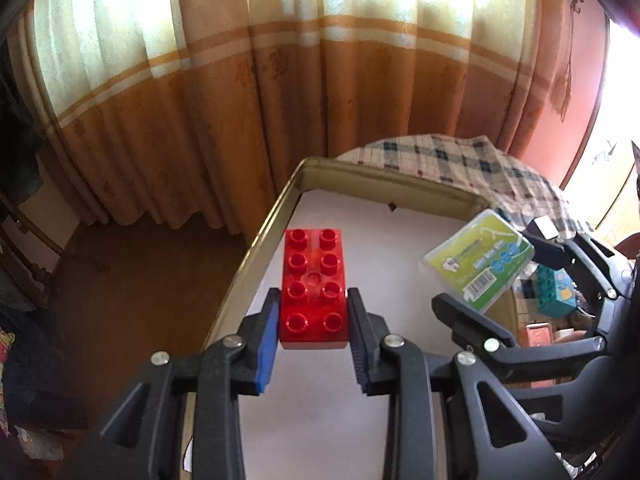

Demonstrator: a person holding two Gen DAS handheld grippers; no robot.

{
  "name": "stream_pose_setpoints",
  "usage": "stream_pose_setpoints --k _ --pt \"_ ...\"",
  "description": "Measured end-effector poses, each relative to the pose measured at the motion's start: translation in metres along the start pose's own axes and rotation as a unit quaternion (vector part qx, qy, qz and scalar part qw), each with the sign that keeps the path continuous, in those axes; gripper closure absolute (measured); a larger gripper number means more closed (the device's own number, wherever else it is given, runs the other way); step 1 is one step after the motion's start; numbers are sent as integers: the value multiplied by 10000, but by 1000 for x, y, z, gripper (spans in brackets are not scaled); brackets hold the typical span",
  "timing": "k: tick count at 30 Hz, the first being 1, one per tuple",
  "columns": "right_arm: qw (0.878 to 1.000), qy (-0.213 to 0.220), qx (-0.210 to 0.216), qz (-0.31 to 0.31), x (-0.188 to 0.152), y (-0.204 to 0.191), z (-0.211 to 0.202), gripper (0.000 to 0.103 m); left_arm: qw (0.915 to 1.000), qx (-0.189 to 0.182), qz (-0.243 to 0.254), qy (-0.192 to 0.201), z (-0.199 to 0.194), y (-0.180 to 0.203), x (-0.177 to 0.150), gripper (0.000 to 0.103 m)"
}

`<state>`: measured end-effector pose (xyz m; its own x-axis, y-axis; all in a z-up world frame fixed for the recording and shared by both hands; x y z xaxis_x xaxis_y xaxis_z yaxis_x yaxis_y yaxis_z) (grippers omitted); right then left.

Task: Organize rigid objects
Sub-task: 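Carry the red brick and floss box with both grippers over the tin tray, then lower both held items into the tin tray and open both grippers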

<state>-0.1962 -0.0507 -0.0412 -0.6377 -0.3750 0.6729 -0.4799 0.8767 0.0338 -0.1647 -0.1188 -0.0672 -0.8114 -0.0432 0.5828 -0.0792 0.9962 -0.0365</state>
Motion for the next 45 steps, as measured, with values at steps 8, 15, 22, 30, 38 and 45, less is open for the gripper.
stream_pose_setpoints --k 8,15,22,30,38,45 --pt "9999 -106 39 24 -2 1 9 20 9999 102 54 -123 10 -1 1 73" --pt "9999 -55 142 1 -3 -5 10 18 9994 338 98 -60 10 -3 5 59" --pt "9997 124 139 135 -8 -1 -4 11 9992 321 -83 236 -9 -6 4 29" --pt "9973 456 190 545 -35 13 -54 11 9980 6 -361 516 -40 6 -19 17" --pt "9970 539 -131 537 -101 45 -105 11 9967 -301 51 758 -67 59 -37 13" --pt "9926 351 -679 943 -152 99 -116 11 9937 -705 326 802 -75 116 -50 10"
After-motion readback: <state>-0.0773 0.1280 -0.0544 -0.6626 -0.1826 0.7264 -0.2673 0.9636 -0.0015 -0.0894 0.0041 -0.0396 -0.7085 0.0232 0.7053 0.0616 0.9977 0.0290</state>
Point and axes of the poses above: each gripper's, at about its wrist camera, not at the fingertips, and z roughly the way its jaws point, y to its right, x to its top, the point moved 5 cm from there along z, roughly the way its jaws point, and after that the axes turned 3 degrees about -y, right-handed, at the moved point
